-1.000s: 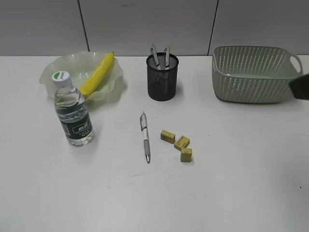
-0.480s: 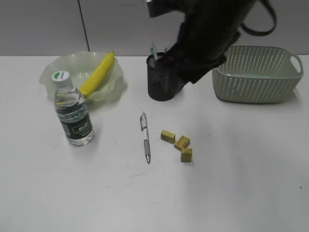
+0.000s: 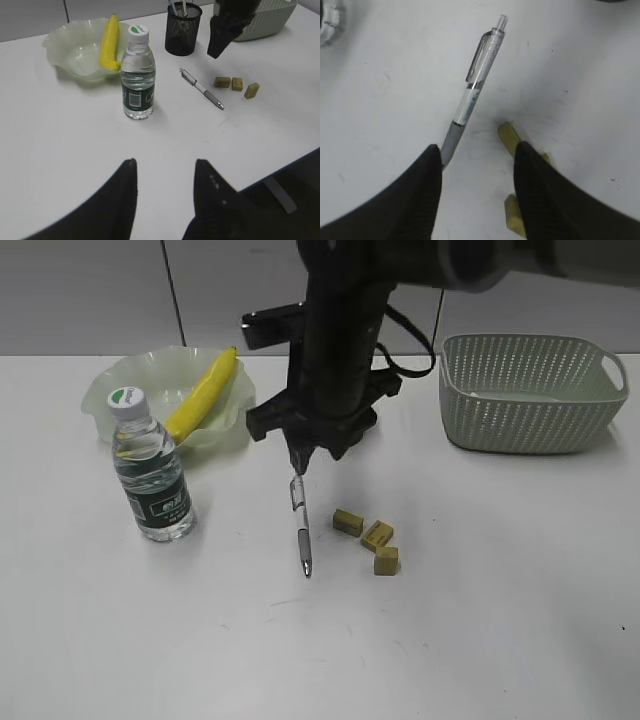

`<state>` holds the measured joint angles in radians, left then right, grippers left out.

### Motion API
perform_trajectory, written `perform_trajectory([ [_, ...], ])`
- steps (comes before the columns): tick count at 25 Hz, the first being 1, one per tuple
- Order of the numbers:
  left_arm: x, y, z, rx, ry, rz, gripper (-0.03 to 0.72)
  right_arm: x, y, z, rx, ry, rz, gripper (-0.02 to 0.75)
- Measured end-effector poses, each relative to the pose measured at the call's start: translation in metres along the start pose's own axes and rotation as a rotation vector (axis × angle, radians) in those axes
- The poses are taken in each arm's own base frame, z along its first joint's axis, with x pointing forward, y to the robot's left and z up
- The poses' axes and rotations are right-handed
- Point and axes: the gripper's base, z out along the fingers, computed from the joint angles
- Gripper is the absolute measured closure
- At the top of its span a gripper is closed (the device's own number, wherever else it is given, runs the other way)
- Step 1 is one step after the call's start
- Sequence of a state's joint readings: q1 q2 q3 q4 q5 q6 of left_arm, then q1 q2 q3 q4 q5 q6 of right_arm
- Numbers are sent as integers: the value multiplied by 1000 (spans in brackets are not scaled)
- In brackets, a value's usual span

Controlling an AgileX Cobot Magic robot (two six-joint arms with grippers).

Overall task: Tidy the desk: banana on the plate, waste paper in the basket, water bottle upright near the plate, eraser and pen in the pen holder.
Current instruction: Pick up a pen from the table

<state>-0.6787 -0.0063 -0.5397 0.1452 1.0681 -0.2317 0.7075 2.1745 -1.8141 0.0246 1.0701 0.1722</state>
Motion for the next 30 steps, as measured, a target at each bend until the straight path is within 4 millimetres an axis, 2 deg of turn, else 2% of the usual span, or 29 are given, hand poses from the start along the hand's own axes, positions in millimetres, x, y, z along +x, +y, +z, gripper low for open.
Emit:
perform_trajectory([
  [5, 0, 0, 0, -2, 0, 1, 400, -3, 3, 40, -17, 65, 32, 354],
  [10, 0, 0, 0, -2, 0, 2, 400, 0, 3, 68, -27, 111, 49, 354],
  [21, 0, 0, 0, -2, 0, 2, 400, 1, 5, 97, -29, 121, 53, 366],
  [25, 0, 0, 0, -2, 0, 2, 400, 2, 6, 100, -28, 127, 51, 432],
  [28, 0, 0, 0, -2, 0, 2, 400, 2, 6, 101, -29, 128, 33, 535],
  [30, 0, 0, 0, -2, -1, 2, 400, 1, 6, 99, -33, 125, 10, 631],
])
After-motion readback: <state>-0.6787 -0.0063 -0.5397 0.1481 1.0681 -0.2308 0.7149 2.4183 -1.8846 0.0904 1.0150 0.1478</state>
